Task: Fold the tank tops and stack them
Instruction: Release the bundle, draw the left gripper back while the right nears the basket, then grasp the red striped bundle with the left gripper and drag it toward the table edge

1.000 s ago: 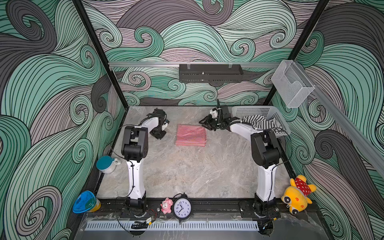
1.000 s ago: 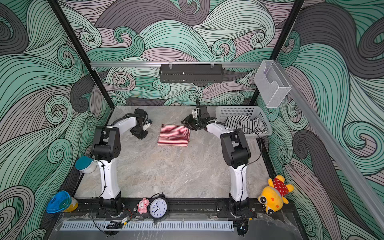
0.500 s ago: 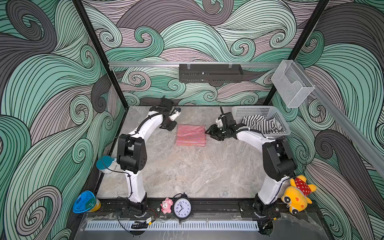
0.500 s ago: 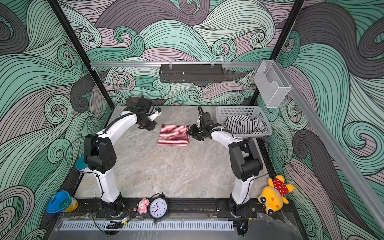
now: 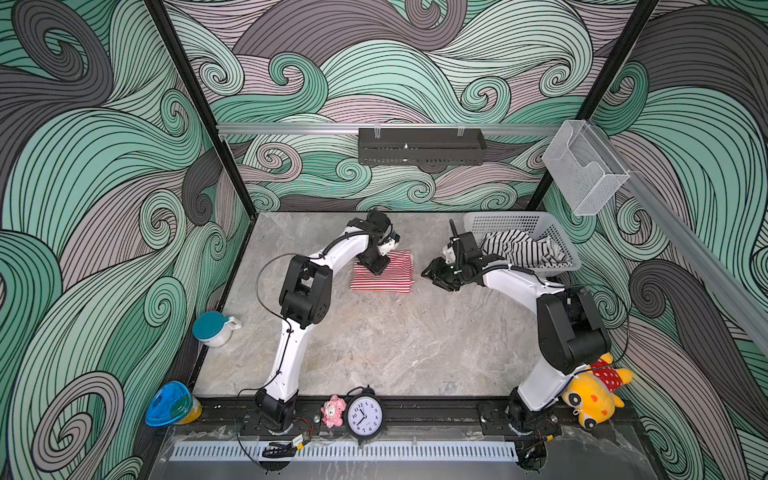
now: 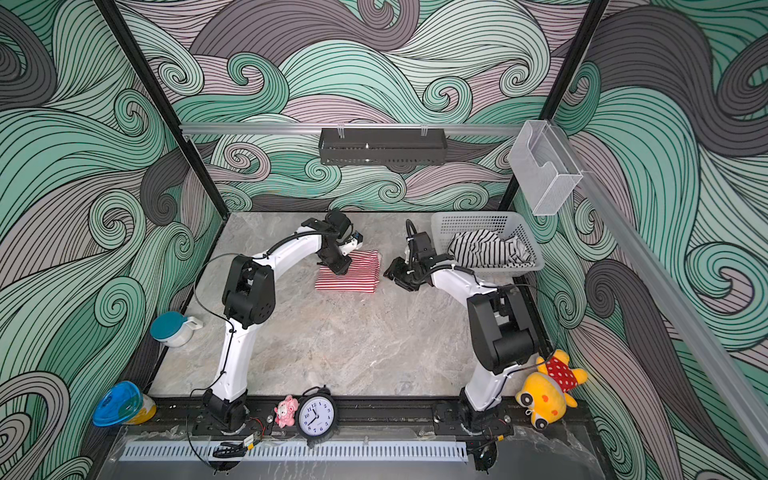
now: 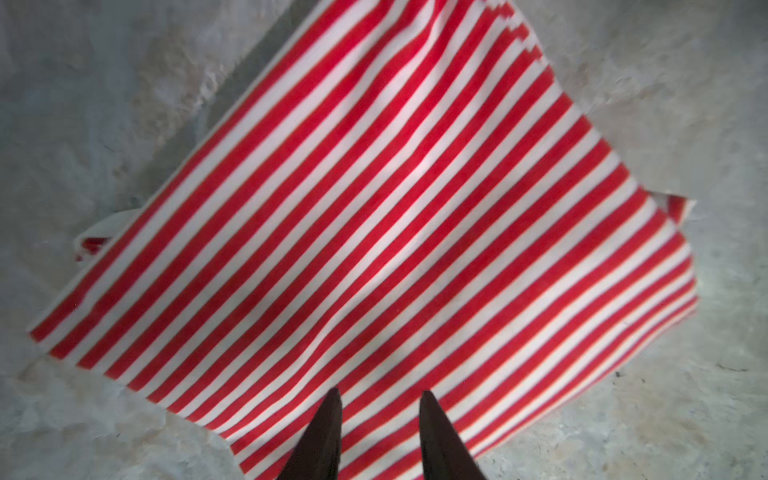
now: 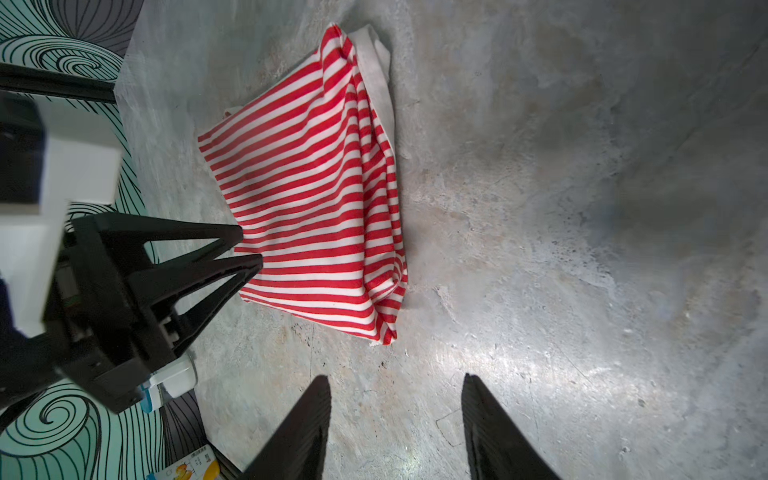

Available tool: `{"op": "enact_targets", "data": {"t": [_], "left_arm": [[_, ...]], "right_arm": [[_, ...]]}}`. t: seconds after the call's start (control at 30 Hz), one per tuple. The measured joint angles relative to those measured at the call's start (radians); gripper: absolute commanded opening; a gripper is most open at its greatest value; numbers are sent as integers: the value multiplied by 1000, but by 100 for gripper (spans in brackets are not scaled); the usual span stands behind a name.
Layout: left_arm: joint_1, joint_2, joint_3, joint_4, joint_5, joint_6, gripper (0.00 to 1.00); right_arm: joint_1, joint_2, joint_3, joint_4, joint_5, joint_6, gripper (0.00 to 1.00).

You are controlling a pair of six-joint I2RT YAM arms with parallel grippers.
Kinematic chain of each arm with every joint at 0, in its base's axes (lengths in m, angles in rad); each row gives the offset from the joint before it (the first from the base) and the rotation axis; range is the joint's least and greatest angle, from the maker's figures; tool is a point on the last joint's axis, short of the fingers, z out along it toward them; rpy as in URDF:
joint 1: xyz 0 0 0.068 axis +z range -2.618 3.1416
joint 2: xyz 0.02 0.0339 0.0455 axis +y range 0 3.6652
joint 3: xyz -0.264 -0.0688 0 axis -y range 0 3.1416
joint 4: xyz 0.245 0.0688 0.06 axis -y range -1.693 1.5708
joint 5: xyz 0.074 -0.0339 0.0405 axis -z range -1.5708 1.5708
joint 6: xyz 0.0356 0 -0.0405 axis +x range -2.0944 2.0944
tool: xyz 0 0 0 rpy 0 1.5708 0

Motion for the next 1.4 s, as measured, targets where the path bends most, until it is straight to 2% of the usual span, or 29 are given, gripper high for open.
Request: {"op": "enact_targets", "data": {"t": [0.2,0.37,0.67,0.8,1.13,1.4], "left_arm": [[0,3,-50,4,-18,-1,35],[0,2,-106,7,-87,2,34],[42,-101,-275,43,-193,28,34],[143,-154,-361,43,-222,70,34],[517,-245,-507,35,-282,218,34],[697,-248,-513,36,-315,294,33]], "right_arm": [[0,-6,-11,8,-1,3,53],[0,-6,-11,13,-2,8,53],[2,-6,6,14,-6,12,53],[9,-6,21,17,-9,16,53],[26,9,29,53,-22,45,53],[43,25,50,60,-24,55,53]]}}
